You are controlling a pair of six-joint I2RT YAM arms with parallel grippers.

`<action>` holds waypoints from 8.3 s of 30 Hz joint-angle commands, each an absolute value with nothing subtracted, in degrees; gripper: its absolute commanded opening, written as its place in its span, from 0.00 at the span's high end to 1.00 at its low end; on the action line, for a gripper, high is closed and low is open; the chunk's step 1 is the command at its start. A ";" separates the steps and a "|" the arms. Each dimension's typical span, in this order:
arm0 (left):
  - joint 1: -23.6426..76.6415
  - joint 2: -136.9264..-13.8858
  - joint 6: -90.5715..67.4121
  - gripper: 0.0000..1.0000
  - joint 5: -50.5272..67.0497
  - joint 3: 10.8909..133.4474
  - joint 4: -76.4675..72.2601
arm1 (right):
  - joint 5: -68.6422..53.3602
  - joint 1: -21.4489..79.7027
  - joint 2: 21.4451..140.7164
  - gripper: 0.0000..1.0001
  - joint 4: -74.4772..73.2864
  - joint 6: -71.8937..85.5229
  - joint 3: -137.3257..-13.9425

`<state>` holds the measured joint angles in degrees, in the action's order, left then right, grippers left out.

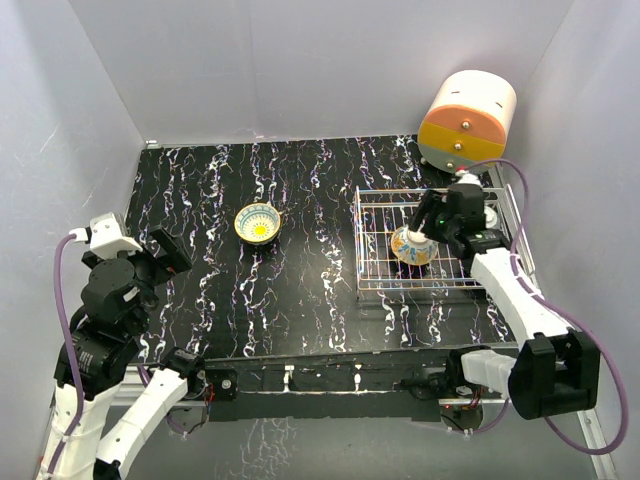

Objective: Load the bowls into the dish rack

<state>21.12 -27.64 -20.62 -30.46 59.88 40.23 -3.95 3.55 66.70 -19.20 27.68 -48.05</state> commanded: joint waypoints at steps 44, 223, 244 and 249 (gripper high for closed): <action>21.36 -25.66 -18.54 0.03 -33.13 57.66 40.16 | 14.42 15.14 82.59 0.34 -20.27 18.91 -55.18; 21.49 -21.27 -17.34 0.03 -38.69 62.78 43.64 | -18.37 49.35 117.83 0.92 -2.67 5.30 -100.74; 21.45 -21.26 -17.14 0.03 -39.21 63.81 44.32 | -28.58 44.64 109.07 0.92 17.89 20.71 -89.25; 21.45 -21.40 -17.31 0.03 -39.08 63.89 44.22 | -31.36 43.16 106.59 0.92 24.20 26.72 -86.93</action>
<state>21.12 -20.43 -17.98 -38.54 62.87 44.91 -27.14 43.90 112.64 9.93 20.10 -88.23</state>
